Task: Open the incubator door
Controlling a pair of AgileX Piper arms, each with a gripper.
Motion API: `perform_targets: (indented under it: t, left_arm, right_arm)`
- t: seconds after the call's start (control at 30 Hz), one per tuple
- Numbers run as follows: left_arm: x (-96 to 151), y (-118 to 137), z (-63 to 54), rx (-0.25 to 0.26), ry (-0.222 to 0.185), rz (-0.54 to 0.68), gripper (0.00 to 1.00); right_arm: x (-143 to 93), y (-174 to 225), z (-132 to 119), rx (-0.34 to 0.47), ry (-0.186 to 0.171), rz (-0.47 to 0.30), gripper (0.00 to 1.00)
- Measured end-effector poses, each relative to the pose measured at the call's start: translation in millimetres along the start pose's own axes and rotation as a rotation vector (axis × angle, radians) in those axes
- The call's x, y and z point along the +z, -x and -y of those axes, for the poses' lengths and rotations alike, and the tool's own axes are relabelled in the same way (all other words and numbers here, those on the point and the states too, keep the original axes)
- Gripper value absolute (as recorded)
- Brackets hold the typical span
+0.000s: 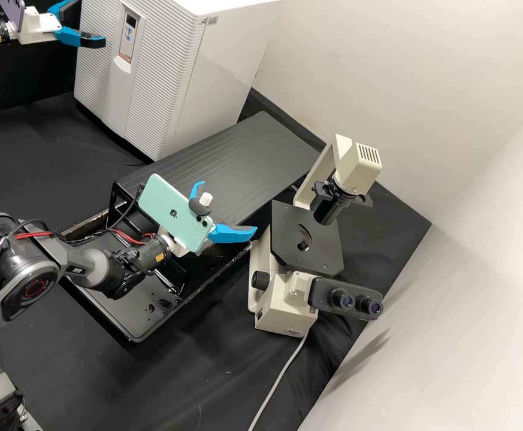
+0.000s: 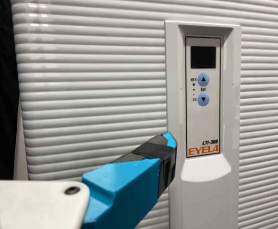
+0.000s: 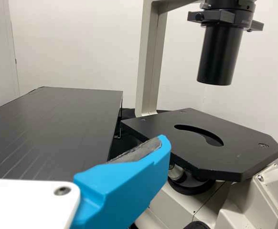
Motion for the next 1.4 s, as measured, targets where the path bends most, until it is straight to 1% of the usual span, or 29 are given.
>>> perform_targets:
  t: [0.07,0.17,0.3,0.57,0.9,0.93,1.4]
  left_arm:
    - [0,-1,-5.2,0.014,-0.016,0.016,1.0]
    - [2,-5,-15.2,0.055,-0.042,0.058,1.0]
    - [1,-9,-20.5,0.082,-0.057,0.08,1.0]
    - [-3,-11,-13.7,0.07,-0.053,0.077,1.0]
    - [-5,-12,-8.8,0.061,-0.048,0.075,1.0]
    - [-5,-12,-8.2,0.059,-0.047,0.074,0.0]
    - [-5,-10,-4.9,0.051,-0.039,0.071,0.0]
  right_arm:
    - [0,0,0,0.0,0.0,0.0,1.0]
    - [0,0,0,0.0,0.0,0.0,1.0]
    - [0,0,0,0.0,0.0,0.0,1.0]
    - [0,0,0,0.0,0.0,0.0,1.0]
    - [0,0,0,0.0,0.0,0.0,1.0]
    - [0,0,0,0.0,0.0,0.0,1.0]
    - [0,0,0,0.0,0.0,0.0,1.0]
